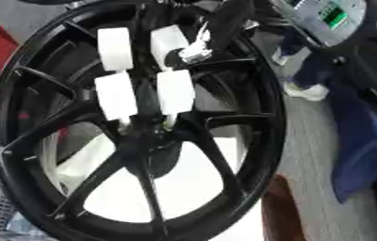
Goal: Pull the pin out of the wheel hub.
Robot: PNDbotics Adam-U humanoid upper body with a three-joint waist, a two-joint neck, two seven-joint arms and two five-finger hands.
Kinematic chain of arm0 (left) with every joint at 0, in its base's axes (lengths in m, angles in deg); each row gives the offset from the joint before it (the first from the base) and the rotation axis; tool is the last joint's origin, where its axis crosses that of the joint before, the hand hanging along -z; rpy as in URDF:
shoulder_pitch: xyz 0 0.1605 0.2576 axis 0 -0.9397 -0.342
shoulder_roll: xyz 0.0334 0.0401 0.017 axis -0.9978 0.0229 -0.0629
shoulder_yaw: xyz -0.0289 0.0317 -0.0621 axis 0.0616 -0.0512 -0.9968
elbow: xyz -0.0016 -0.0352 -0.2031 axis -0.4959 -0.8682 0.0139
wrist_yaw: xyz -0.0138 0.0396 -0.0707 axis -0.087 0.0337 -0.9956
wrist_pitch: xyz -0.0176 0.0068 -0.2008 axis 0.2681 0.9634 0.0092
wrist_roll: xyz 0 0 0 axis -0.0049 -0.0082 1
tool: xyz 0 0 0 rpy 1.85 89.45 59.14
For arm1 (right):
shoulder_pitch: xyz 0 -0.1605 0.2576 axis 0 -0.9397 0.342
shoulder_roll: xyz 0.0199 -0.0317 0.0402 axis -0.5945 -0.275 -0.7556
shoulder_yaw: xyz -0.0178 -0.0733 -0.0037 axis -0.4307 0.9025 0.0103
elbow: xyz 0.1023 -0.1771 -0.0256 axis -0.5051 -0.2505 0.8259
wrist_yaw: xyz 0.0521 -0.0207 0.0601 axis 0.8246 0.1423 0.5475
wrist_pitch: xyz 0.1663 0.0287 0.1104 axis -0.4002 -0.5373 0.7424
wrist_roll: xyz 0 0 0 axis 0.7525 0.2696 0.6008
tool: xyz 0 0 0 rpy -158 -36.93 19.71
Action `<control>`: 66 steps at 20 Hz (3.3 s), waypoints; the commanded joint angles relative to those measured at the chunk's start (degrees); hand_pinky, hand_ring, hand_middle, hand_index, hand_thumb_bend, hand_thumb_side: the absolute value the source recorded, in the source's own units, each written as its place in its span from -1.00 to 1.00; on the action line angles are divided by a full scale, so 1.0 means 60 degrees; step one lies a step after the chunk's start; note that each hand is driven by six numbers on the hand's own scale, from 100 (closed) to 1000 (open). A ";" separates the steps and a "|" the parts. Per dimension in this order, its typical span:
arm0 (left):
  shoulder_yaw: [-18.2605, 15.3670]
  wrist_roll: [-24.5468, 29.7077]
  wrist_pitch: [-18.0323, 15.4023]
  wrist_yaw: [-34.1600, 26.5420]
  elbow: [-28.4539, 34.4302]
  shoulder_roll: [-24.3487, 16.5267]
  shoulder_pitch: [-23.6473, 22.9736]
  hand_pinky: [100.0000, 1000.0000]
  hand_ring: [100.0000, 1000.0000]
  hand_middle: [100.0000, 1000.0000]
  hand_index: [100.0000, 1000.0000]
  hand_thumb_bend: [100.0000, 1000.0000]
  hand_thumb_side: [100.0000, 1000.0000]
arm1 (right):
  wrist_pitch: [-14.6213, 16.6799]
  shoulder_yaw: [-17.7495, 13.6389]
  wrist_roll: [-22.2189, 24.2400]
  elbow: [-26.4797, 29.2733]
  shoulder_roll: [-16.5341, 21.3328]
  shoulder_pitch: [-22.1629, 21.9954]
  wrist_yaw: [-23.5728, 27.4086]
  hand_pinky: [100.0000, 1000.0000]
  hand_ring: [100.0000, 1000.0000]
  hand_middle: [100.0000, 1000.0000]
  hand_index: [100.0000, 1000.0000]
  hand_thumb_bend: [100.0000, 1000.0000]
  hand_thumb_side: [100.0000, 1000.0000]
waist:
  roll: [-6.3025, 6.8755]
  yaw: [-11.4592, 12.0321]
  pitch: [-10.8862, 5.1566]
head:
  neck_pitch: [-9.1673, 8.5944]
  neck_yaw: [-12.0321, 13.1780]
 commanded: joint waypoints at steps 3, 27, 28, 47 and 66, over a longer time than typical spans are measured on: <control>-0.0082 0.0002 -0.0003 -0.0060 0.0206 -0.0078 0.0071 0.44 0.11 -0.08 0.38 -0.27 0.09 | -0.0135 -0.0107 -0.0042 -0.0009 0.0224 0.0122 -0.0048 0.70 0.42 0.26 0.48 -0.37 -0.46 | 0.0061 -0.0005 -0.0168 | 0.0021 -0.0047; -0.0099 -0.0010 0.0035 -0.0082 0.0208 0.0030 -0.0001 0.44 0.11 -0.08 0.38 -0.28 0.10 | -0.0803 -0.0143 -0.0802 -0.0054 0.0145 0.0140 0.0533 0.63 0.20 -0.22 0.06 -1.00 -0.92 | 0.0006 0.0049 -0.0159 | 0.0063 -0.0145; -0.0104 -0.0015 0.0034 -0.0079 0.0205 0.0024 -0.0005 0.44 0.11 -0.08 0.38 -0.28 0.10 | -0.0879 -0.0172 -0.0820 -0.0043 0.0167 0.0162 0.0663 0.63 0.19 -0.25 0.04 -1.00 -0.92 | 0.0009 0.0039 -0.0172 | 0.0064 -0.0153; -0.0314 -0.0244 -0.0029 0.0027 0.0121 -0.0148 -0.0274 0.44 0.11 -0.08 0.38 -0.29 0.09 | -0.1172 -0.3947 -0.3736 0.0875 0.4056 -0.3004 0.4795 0.63 0.14 -0.24 0.05 -1.00 -1.00 | 0.0273 -0.0660 -0.0552 | 0.0074 0.0181; -0.0510 -0.0493 -0.0149 0.0089 0.0004 -0.0101 -0.0401 0.44 0.11 -0.08 0.38 -0.30 0.08 | 0.0030 -0.8130 -0.8095 0.0030 0.2360 -1.0048 0.2452 0.83 0.60 0.62 0.73 -0.57 -0.49 | 0.1044 -0.1543 -0.0648 | 0.0015 0.1082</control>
